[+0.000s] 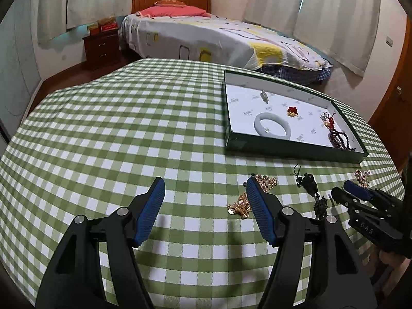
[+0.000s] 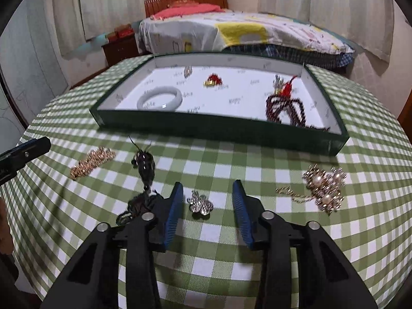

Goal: Organize jewelry
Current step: 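Grasp the gold chain with the left tool while the right tool grasps the silver flower brooch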

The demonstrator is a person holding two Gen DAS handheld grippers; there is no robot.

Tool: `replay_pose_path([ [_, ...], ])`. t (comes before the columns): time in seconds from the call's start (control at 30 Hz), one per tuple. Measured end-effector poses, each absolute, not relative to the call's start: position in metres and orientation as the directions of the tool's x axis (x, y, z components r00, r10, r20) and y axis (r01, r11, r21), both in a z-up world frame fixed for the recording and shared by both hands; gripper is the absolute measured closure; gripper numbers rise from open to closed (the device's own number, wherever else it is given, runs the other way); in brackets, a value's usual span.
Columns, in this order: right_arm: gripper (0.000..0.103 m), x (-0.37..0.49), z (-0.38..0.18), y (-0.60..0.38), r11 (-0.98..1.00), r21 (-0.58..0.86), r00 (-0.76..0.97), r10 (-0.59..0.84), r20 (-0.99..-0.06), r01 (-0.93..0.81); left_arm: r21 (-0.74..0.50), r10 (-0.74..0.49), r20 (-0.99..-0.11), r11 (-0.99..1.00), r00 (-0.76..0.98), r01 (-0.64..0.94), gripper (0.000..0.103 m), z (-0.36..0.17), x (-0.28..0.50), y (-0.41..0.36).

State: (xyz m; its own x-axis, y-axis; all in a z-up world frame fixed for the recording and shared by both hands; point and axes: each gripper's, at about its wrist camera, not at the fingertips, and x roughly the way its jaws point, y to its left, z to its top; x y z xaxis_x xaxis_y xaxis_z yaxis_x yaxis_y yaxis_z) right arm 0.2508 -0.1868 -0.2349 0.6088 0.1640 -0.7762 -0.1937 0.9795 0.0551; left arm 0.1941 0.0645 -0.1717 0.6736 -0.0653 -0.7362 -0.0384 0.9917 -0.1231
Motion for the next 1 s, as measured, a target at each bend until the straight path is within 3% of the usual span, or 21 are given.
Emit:
replay_pose_path([
  [0.13, 0.070, 0.250, -0.237, -0.187, 0.980, 0.046, 0.607, 0.157, -0.779, -0.194, -0.126, -0.080, -0.739, 0.992, 0.669, -0.020, 0.039, -0.174, 0.194, 0.059],
  [0.23, 0.081, 0.248, -0.237, -0.189, 0.979, 0.046, 0.606, 0.158, -0.779, -0.196, -0.129, -0.087, -0.744, 0.992, 0.663, -0.015, 0.039, -0.176, 0.194, 0.056],
  [0.5, 0.090, 0.240, -0.233, -0.197, 0.977, 0.036, 0.619, 0.161, -0.768, -0.209, -0.125, -0.098, -0.754, 0.992, 0.650, 0.005, 0.039, -0.181, 0.195, 0.040],
  [1.0, 0.094, 0.234, -0.229, -0.240, 0.981, 0.108, 0.637, 0.187, -0.748, -0.161, -0.089, -0.095, -0.785, 0.995, 0.612, 0.041, 0.039, -0.207, 0.216, -0.002],
])
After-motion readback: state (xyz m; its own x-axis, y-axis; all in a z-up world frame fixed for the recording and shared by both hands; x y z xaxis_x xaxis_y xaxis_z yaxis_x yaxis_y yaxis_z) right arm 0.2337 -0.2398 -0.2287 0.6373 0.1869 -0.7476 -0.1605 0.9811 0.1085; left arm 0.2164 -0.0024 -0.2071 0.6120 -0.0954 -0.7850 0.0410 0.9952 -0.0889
